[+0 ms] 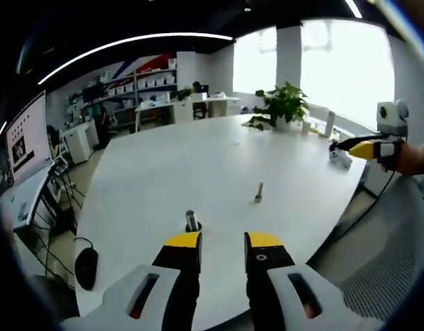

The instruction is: Place the washer onto the threaded stud by aligning its center hole with the stud, sliding it down to the base, and recovering from edge contact or off-axis alignment until the washer reaches the visible bottom stop.

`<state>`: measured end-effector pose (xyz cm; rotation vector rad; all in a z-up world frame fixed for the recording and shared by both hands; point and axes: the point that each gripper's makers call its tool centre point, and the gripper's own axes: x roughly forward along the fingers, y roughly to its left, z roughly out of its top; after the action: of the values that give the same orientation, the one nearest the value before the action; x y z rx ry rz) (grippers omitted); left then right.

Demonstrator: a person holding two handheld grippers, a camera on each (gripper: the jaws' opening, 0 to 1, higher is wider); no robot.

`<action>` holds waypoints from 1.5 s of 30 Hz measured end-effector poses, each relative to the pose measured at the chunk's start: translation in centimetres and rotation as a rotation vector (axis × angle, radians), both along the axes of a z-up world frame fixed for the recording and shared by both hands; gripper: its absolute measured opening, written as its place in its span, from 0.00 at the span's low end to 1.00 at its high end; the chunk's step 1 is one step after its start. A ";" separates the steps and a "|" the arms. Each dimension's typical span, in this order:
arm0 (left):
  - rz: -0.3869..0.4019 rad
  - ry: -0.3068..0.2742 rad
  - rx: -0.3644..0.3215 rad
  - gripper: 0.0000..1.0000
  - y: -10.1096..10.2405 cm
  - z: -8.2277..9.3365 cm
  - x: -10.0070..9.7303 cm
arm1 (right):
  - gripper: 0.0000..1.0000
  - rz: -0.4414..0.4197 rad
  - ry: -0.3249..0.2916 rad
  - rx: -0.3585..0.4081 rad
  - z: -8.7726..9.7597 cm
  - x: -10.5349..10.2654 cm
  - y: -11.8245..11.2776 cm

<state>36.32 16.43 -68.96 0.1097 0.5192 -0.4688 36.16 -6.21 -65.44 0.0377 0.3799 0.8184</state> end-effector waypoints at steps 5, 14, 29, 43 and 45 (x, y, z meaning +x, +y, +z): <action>0.009 -0.016 -0.014 0.22 0.1 0.4 0.0 | 0.33 -0.007 -0.018 -0.036 -0.6 0.4 -0.1; 0.009 -0.028 -0.016 0.22 0.0 0.5 0.0 | 0.32 0.023 -0.020 -0.100 -1.7 -0.1 0.0; 0.007 -0.008 -0.027 0.22 0.0 0.2 0.0 | 0.32 0.011 -0.008 -0.117 -2.2 -0.2 -0.4; -0.004 0.007 -0.014 0.22 -0.3 -0.1 0.0 | 0.31 0.005 -0.010 -0.140 -2.4 0.0 -0.7; -0.004 0.009 -0.012 0.22 -0.3 -0.2 0.0 | 0.31 0.003 -0.009 -0.142 -2.4 0.0 -0.8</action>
<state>36.27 16.17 -69.15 0.0978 0.5247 -0.4766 36.16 -6.96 -67.88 -0.0990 0.4288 0.7921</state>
